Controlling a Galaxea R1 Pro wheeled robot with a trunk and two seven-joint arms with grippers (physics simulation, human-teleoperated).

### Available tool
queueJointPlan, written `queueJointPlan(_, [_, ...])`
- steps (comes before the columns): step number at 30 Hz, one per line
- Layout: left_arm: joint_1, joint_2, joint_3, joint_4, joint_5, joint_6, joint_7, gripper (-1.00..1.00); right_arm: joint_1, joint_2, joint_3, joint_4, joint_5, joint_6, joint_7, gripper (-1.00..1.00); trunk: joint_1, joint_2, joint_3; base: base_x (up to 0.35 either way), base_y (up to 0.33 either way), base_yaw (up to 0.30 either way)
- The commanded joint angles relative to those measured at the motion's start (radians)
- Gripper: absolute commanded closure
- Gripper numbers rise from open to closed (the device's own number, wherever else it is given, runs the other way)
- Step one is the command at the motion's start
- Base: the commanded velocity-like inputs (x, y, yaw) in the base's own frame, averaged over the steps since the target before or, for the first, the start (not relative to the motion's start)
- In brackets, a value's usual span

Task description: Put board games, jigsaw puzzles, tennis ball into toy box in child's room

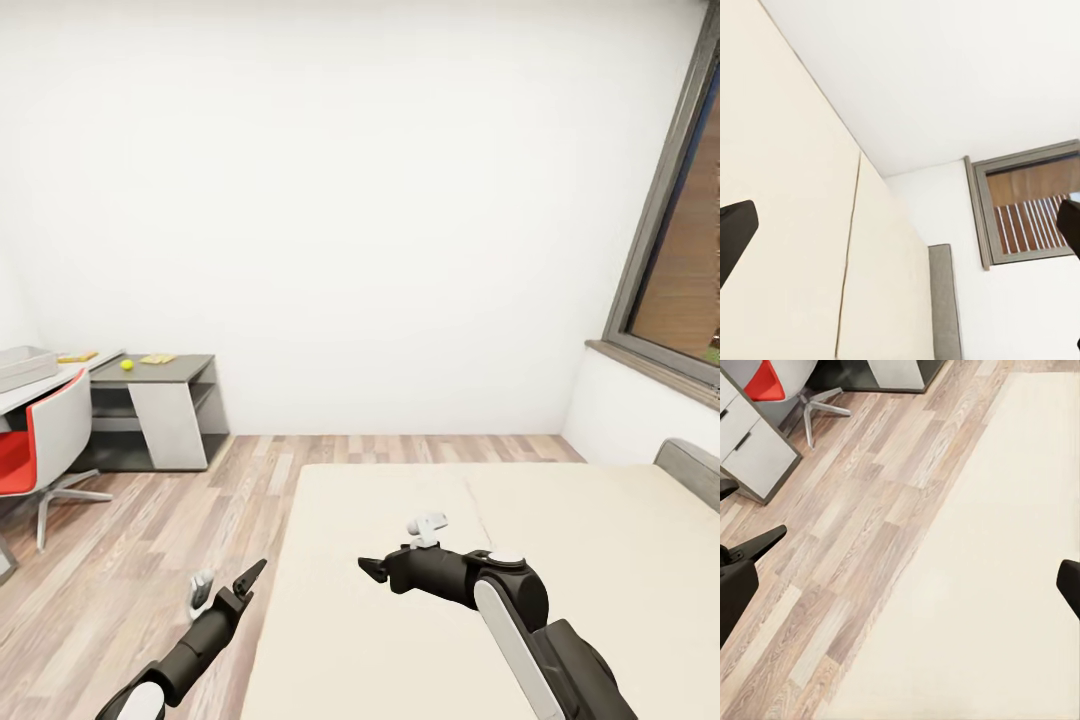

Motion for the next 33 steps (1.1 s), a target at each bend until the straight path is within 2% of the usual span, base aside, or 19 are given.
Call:
queueJointPlan(1, [0.000,0.000,0.001,0.000,0.009,0.009,-0.001,-1.00,-0.001,0.000,0.000,0.000,0.007,0.003,0.007,-1.00,0.000,-0.001,0.000,0.000,-0.069,-0.049])
queueJointPlan(33, [0.000,0.000,0.001,0.000,0.009,0.009,-0.001,-1.00,-0.001,0.000,0.000,0.000,0.007,0.002,0.007,-1.00,0.000,-0.001,0.000,0.000,-0.014,-0.010])
